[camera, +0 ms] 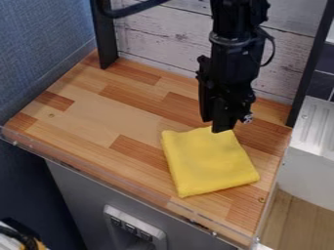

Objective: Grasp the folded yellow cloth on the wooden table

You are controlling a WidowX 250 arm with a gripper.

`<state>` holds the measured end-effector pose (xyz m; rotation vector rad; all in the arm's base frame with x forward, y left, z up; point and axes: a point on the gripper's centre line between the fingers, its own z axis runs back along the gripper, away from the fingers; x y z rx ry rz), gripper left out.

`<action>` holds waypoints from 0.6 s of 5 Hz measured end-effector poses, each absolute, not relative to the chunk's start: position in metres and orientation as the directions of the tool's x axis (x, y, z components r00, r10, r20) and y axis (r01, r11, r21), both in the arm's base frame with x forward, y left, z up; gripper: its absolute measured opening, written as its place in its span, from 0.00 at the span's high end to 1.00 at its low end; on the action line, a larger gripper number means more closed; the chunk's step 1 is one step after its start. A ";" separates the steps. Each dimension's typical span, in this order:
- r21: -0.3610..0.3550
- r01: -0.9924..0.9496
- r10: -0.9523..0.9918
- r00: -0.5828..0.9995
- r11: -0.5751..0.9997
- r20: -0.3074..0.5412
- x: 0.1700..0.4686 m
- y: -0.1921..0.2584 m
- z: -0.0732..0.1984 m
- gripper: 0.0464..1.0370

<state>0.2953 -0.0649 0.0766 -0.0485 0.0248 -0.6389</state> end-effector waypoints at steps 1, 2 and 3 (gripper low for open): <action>-0.042 0.591 -0.592 0.806 0.806 -0.019 0.299 -0.062 0.067 0.90; -0.026 0.583 -0.584 0.811 0.812 -0.028 0.301 -0.059 0.053 0.97; -0.005 0.576 -0.576 0.817 0.817 -0.030 0.300 -0.057 0.042 0.98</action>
